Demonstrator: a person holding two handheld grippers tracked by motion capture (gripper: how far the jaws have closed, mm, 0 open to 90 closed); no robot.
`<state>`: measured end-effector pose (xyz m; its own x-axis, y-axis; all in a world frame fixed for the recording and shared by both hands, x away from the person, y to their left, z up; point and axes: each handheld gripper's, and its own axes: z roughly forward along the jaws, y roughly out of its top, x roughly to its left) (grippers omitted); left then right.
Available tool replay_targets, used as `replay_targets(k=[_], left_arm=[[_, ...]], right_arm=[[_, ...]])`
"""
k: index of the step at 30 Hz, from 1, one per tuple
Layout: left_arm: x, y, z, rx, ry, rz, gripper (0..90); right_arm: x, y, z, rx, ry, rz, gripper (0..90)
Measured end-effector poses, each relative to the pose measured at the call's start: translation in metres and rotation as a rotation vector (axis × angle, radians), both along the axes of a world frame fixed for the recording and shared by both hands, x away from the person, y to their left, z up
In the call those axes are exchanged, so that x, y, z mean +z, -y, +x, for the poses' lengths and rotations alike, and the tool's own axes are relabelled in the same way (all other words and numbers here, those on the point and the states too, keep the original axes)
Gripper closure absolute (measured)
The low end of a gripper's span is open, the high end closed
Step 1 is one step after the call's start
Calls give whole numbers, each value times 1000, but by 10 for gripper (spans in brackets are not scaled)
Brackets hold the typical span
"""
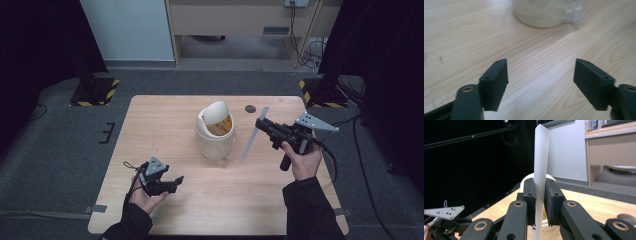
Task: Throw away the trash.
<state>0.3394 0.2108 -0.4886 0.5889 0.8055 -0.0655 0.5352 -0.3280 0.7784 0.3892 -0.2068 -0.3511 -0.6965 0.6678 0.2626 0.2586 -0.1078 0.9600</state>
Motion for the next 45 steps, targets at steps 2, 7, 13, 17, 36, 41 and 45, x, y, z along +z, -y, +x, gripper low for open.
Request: replay_targets(k=[2, 7, 13, 17, 36, 41, 45], left_arm=[[-4, -4, 3, 15, -2, 5, 232], [-16, -8, 8, 36, -35, 48, 180], [-24, -14, 12, 64, -64, 74, 162], [-28, -14, 14, 64, -73, 91, 159], [-39, -8, 18, 36, -116, 151, 133], [-39, -7, 18, 33, -115, 149, 115], [-40, -7, 18, 33, -114, 149, 105]], right_arm=[[4, 0, 1, -9, 10, 0, 805], [15, 0, 3, -21, 35, 17, 805], [29, -3, 8, -46, 69, 32, 805], [38, -8, 13, -67, 93, 50, 805], [49, -40, 39, -113, 151, 45, 806], [46, -50, 46, -118, 154, 35, 806], [41, -56, 48, -122, 155, 26, 806]])
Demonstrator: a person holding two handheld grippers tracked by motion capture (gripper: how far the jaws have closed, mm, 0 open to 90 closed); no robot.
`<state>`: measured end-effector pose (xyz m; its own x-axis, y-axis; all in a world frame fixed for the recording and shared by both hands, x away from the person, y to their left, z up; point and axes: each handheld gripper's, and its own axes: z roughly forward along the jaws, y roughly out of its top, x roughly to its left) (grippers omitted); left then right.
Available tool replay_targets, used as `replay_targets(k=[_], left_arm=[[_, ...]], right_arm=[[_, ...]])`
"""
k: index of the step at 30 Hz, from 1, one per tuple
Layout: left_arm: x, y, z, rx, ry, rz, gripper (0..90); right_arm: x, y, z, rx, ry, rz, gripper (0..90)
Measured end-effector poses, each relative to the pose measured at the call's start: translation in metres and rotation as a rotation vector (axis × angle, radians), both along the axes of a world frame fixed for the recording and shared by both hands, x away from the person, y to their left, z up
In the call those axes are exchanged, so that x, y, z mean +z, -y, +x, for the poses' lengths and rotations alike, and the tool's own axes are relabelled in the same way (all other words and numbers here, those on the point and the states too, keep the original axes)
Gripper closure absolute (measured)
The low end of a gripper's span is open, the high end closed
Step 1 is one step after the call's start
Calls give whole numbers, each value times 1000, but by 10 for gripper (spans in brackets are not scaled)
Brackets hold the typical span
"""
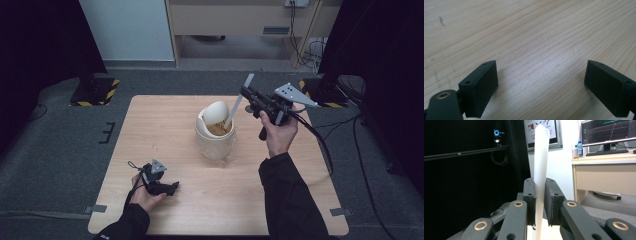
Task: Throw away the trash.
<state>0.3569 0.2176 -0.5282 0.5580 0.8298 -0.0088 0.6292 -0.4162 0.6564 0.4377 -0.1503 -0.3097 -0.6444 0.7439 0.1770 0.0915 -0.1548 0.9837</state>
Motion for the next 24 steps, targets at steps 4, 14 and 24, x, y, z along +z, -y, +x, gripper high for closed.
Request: replay_targets(k=[4, 14, 24], left_arm=[[0, 0, 0, -1, 2, 1, 98], [-1, 1, 0, -1, 4, 1, 92], [-1, 1, 0, 0, 5, 1, 84]], right_arm=[[-9, -8, 3, -8, -1, -5, 806], [-35, -14, 7, -18, -34, -29, 805], [-59, -23, 9, -4, -91, -83, 803]])
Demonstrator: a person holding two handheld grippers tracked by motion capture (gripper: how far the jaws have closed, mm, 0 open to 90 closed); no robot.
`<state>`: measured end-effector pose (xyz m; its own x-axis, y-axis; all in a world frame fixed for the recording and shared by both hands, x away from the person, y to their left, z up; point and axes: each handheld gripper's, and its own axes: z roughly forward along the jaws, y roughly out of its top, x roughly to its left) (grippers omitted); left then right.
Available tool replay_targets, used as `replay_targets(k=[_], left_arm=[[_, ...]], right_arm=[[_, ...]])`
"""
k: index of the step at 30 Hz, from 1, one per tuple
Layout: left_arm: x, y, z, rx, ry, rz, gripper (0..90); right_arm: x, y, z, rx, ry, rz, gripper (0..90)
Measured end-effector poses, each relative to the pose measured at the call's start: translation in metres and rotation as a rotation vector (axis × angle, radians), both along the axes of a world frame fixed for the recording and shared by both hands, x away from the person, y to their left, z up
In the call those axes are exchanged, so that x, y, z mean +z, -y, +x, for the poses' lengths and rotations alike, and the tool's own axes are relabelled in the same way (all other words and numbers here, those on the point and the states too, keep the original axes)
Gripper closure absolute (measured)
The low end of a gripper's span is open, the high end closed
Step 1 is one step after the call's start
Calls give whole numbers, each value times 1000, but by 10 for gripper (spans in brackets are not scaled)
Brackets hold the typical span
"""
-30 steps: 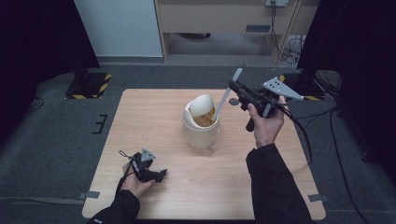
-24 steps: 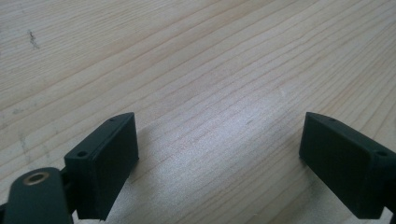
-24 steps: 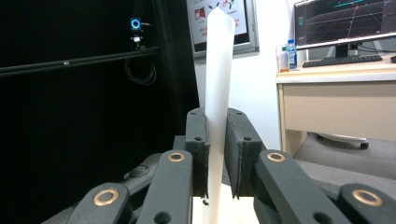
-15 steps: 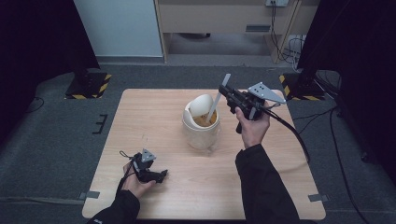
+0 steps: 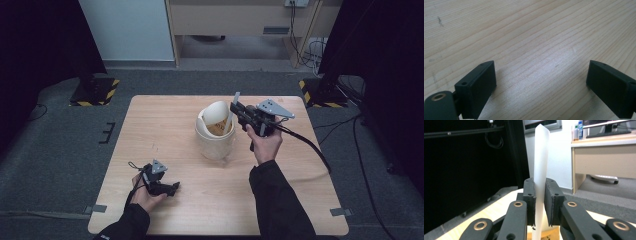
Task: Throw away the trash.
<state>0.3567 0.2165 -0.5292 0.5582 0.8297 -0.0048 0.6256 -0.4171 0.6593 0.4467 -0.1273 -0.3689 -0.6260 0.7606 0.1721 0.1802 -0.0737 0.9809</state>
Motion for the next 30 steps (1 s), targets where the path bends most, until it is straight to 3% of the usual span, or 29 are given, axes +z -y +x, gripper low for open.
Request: replay_targets(k=[12, 18, 23, 24, 25, 26, 30], left_arm=[[0, 0, 0, -1, 0, 0, 83], [0, 0, 0, -2, 1, -1, 83], [0, -1, -1, -2, 0, -3, 85], [0, -1, -1, -2, 0, -3, 86], [0, -1, -1, -3, -1, -5, 88], [0, -1, -1, -3, -1, -5, 87], [0, -1, -1, -5, 2, -5, 85]], right_arm=[[-15, -12, 2, 5, -63, -73, 791], [-17, -12, 3, 18, -80, -97, 719], [-15, -3, -4, 39, -87, -162, 450], [-15, -3, -4, 39, -87, -162, 450], [-18, 6, -7, 34, -100, -143, 321], [-20, 11, -8, 24, -106, -156, 272], [-34, 35, -14, -6, -134, -218, 200]])
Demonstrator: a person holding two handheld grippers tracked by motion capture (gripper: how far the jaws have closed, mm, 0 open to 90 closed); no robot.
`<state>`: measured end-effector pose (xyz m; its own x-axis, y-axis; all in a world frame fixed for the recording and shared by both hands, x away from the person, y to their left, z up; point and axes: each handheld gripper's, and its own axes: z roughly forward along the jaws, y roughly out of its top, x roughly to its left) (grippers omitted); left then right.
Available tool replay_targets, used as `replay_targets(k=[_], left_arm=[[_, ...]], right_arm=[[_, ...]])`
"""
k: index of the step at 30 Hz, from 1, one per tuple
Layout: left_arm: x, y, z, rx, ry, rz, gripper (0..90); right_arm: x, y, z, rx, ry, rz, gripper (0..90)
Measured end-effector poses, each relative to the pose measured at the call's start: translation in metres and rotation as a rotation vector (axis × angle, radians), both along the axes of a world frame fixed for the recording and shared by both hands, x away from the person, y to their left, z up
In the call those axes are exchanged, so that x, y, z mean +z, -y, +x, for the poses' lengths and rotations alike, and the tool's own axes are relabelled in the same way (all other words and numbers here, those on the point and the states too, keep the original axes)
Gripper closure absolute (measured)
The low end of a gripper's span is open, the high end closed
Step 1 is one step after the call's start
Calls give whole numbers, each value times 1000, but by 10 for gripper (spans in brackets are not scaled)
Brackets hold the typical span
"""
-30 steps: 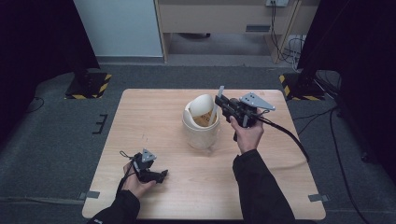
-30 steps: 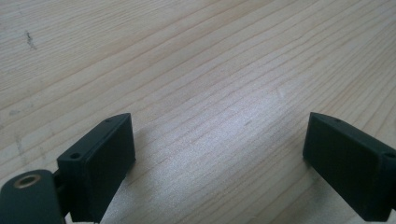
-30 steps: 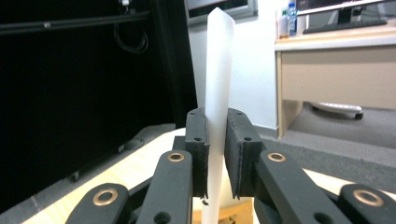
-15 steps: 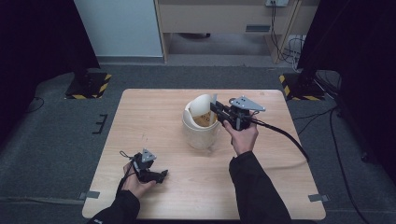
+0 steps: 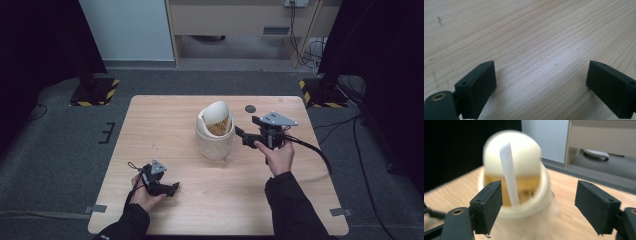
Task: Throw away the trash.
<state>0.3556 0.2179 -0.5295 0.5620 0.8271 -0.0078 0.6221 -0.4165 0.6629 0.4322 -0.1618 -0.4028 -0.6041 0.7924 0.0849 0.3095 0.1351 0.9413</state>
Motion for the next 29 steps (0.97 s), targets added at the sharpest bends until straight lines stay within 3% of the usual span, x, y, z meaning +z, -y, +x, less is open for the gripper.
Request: replay_targets(k=[6, 7, 10, 11, 16, 20, 22, 29], left_arm=[[-1, 1, 0, -1, 2, 1, 66], [-1, 1, 0, -2, 4, -1, 65], [-1, 0, 0, -3, 8, -4, 60], [-2, 0, -1, -6, 12, -6, 54], [-3, 0, -1, -10, 16, -9, 38], [-5, 0, -2, -15, 30, -20, 8], [-7, 1, -2, -16, 39, -24, 0], [-7, 1, -2, -16, 40, -25, 0]], right_arm=[[-28, 31, -12, -36, -70, -45, 183], [-40, 43, -18, -50, -110, -70, 176], [-48, 51, -23, -54, -138, -86, 173], [-60, 61, -28, -57, -170, -97, 163], [-84, 79, -36, -68, -255, -125, 161], [-99, 88, -36, -81, -321, -204, 146], [-105, 90, -35, -92, -335, -247, 145], [-113, 101, -32, -141, -353, -288, 120]])
